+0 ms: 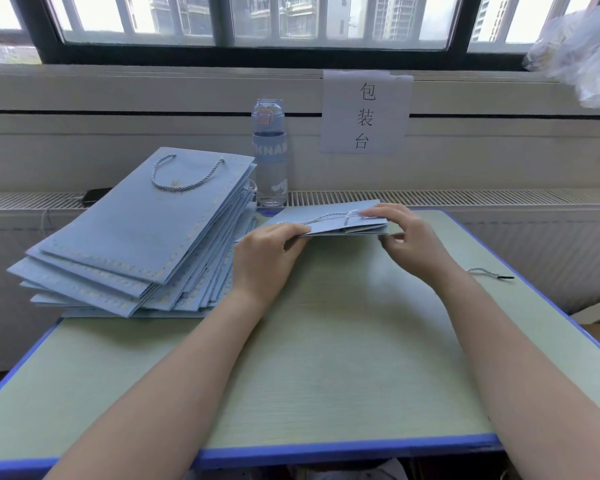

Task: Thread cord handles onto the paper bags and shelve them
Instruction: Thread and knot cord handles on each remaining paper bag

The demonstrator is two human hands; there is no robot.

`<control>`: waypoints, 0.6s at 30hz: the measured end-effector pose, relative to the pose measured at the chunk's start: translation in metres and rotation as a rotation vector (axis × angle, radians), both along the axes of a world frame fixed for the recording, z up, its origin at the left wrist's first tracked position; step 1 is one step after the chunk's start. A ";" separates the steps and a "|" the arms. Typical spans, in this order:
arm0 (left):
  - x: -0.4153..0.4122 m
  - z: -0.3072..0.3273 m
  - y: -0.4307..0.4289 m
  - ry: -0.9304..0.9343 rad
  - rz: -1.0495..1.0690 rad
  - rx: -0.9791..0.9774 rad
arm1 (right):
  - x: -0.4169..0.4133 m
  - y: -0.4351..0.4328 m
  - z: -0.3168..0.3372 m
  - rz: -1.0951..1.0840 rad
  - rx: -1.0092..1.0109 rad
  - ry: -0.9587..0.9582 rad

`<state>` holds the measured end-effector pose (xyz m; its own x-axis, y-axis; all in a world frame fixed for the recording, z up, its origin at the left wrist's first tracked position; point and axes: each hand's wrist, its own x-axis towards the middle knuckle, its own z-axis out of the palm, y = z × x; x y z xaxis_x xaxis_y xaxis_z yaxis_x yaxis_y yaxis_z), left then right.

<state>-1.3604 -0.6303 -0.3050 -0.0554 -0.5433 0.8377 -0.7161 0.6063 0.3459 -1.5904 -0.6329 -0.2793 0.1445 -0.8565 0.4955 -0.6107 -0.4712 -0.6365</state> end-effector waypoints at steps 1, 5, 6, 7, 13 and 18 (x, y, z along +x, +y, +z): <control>0.000 -0.001 -0.001 -0.007 -0.006 -0.005 | 0.001 -0.001 -0.002 -0.014 -0.032 0.000; 0.000 -0.001 -0.004 0.005 -0.102 0.011 | 0.002 -0.001 0.001 -0.089 -0.143 -0.195; -0.002 -0.001 -0.004 0.019 -0.136 0.026 | 0.003 0.001 0.004 -0.111 -0.162 -0.269; -0.003 -0.001 -0.004 0.038 -0.164 0.046 | 0.003 0.002 0.006 -0.128 -0.184 -0.337; -0.006 0.002 0.000 0.286 -0.220 0.155 | 0.010 0.007 0.014 -0.108 -0.162 -0.495; -0.011 0.008 0.008 0.349 -0.254 0.195 | 0.038 0.016 0.013 0.029 -0.091 -0.492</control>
<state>-1.3718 -0.6221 -0.2967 0.0600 -0.6981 0.7135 -0.3741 0.6469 0.6645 -1.5525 -0.6166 -0.2666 -0.1015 -0.8060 0.5832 -0.2345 -0.5503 -0.8014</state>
